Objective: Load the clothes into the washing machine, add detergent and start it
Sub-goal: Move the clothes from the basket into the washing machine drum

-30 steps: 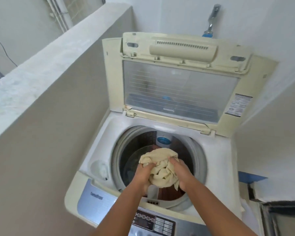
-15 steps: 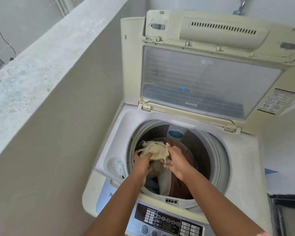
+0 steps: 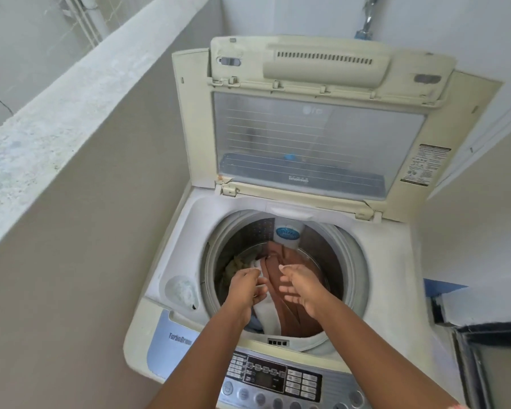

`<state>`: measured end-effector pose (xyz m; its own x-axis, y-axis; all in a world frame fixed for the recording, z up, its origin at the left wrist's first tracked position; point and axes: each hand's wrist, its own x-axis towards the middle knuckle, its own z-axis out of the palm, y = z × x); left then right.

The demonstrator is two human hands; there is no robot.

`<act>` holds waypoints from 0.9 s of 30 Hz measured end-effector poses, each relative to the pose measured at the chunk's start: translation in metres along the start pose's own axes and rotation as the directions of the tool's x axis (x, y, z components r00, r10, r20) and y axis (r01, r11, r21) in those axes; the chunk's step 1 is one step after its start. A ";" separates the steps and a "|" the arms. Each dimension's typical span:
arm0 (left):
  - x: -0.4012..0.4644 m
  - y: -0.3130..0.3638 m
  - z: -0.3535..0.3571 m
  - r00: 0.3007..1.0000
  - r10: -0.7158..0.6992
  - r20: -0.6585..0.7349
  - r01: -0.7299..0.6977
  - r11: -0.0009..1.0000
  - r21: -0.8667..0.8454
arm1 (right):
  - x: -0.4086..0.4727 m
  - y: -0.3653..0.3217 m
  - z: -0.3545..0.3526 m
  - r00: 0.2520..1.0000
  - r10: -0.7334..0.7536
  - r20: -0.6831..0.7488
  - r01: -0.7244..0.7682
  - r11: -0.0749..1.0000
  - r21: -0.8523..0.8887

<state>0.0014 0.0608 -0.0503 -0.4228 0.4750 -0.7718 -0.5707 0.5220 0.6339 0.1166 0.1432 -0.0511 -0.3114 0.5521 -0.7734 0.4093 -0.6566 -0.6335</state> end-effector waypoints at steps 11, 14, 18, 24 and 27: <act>-0.060 -0.033 0.128 0.995 0.094 0.034 -0.094 0.996 0.006 | -0.061 0.006 -0.129 0.982 -0.146 -0.123 0.143 0.989 -0.026; -0.077 -0.041 0.173 0.984 0.173 0.050 -0.172 0.985 -0.028 | -0.079 0.006 -0.175 0.958 -0.213 -0.191 0.206 0.977 -0.058; -0.102 -0.051 0.235 0.965 0.232 0.126 -0.214 0.967 -0.136 | -0.097 0.018 -0.236 0.894 -0.327 -0.306 0.285 0.943 -0.174; -0.130 -0.086 0.323 0.930 0.226 0.289 -0.209 0.974 -0.088 | -0.103 0.058 -0.329 0.882 -0.279 -0.380 0.248 0.960 -0.129; -0.133 -0.107 0.353 0.937 0.167 0.307 -0.167 0.986 -0.027 | -0.108 0.083 -0.369 0.900 -0.216 -0.378 0.200 0.976 -0.081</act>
<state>0.3674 0.1921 0.0026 -0.2758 0.7498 -0.6015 -0.5105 0.4160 0.7526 0.5005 0.2191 -0.0124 -0.0444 0.8331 -0.5513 0.4071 -0.4889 -0.7715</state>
